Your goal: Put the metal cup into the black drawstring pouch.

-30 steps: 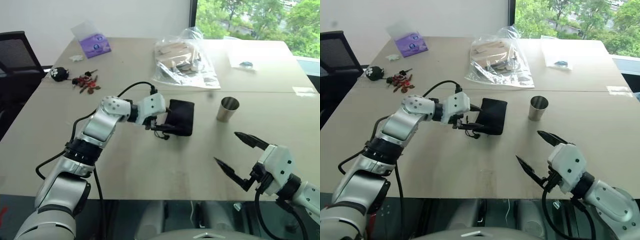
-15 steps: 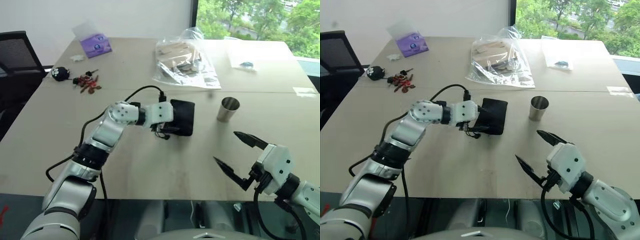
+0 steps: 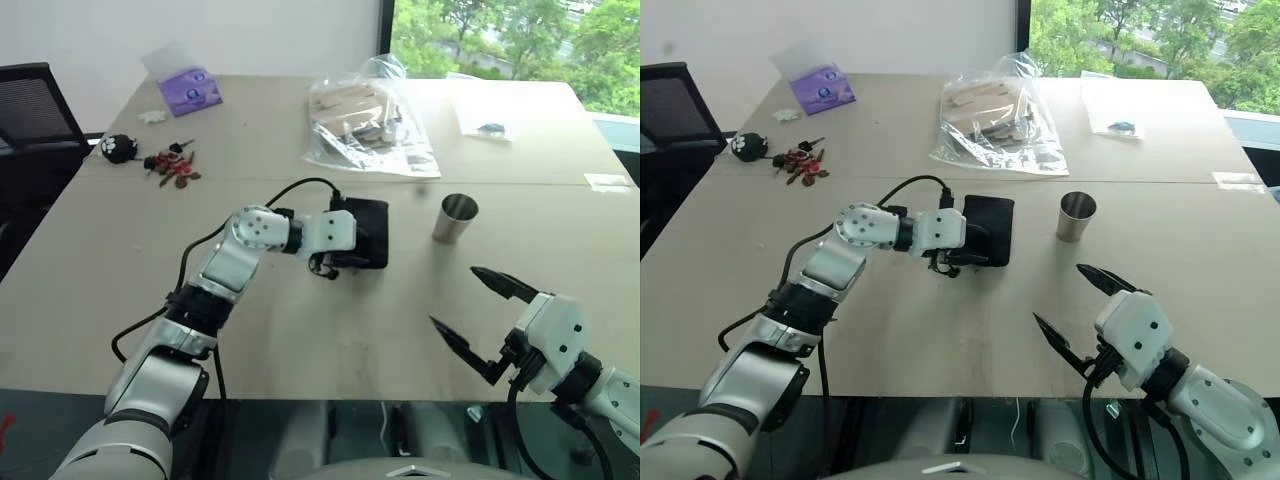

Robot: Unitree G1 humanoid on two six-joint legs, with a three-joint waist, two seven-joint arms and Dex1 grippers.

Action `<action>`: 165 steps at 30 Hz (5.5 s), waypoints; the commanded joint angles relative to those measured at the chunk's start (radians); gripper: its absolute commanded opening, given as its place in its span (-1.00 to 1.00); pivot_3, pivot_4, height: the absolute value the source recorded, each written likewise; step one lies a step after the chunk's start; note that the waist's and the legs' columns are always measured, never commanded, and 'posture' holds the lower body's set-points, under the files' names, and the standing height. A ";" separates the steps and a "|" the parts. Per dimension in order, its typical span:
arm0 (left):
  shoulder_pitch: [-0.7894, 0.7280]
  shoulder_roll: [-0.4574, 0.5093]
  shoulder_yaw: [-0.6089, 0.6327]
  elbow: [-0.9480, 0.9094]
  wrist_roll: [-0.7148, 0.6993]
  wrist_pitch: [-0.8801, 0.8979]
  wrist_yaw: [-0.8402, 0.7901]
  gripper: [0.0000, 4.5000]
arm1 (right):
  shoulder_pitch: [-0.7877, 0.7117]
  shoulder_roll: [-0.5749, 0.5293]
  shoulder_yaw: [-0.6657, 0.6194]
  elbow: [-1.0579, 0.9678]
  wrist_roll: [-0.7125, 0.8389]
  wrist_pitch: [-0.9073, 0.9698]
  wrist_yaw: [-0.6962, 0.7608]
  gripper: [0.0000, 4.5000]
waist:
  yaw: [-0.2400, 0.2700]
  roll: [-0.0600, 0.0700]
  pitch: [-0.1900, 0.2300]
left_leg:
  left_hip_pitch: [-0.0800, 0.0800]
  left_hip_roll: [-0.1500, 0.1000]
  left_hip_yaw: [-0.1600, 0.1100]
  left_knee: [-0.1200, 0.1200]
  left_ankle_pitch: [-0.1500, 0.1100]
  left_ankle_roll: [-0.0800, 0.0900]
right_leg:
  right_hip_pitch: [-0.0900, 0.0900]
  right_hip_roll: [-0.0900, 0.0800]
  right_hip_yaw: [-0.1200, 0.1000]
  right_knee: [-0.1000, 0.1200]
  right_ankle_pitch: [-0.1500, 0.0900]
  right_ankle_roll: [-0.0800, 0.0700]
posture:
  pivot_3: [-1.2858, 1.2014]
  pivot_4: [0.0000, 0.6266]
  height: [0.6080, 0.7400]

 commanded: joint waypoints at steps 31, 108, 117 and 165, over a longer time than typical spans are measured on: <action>-0.033 0.001 -0.005 0.125 0.132 -0.274 0.047 0.06 | -0.014 -0.048 0.027 -0.041 0.006 -0.043 -0.073 1.00 | 0.000 0.000 0.000 | 0.000 0.000 0.000 0.000 0.000 0.000 | 0.000 0.000 0.000 0.000 0.000 0.000 | 0.03 -0.52 1.00; -0.115 -0.298 0.634 -0.145 -0.487 1.634 0.575 -0.99 | -0.746 -0.040 -0.193 0.266 0.504 0.679 -0.165 1.00 | 0.000 0.000 0.000 | -0.013 -0.004 -0.012 0.011 0.003 -0.004 | -0.009 -0.003 -0.006 0.010 0.000 0.000 | 0.03 -0.52 1.00; -0.101 -0.359 0.652 -0.171 -0.540 1.634 0.677 -0.99 | -1.125 -0.211 -0.091 0.593 0.494 0.899 -0.158 1.00 | 0.000 0.000 0.001 | -0.015 -0.004 -0.013 0.012 0.002 -0.004 | -0.010 -0.003 -0.005 0.010 0.000 0.000 | 0.03 -0.52 1.00; -0.043 -0.280 0.673 -0.202 -0.630 1.616 0.720 -1.00 | -0.843 0.312 -0.134 0.425 0.414 0.632 0.050 -0.99 | -0.005 0.001 0.001 | -0.015 -0.004 -0.012 0.000 0.004 -0.007 | -0.011 -0.009 -0.006 -0.001 0.001 0.002 | 0.03 -0.52 1.00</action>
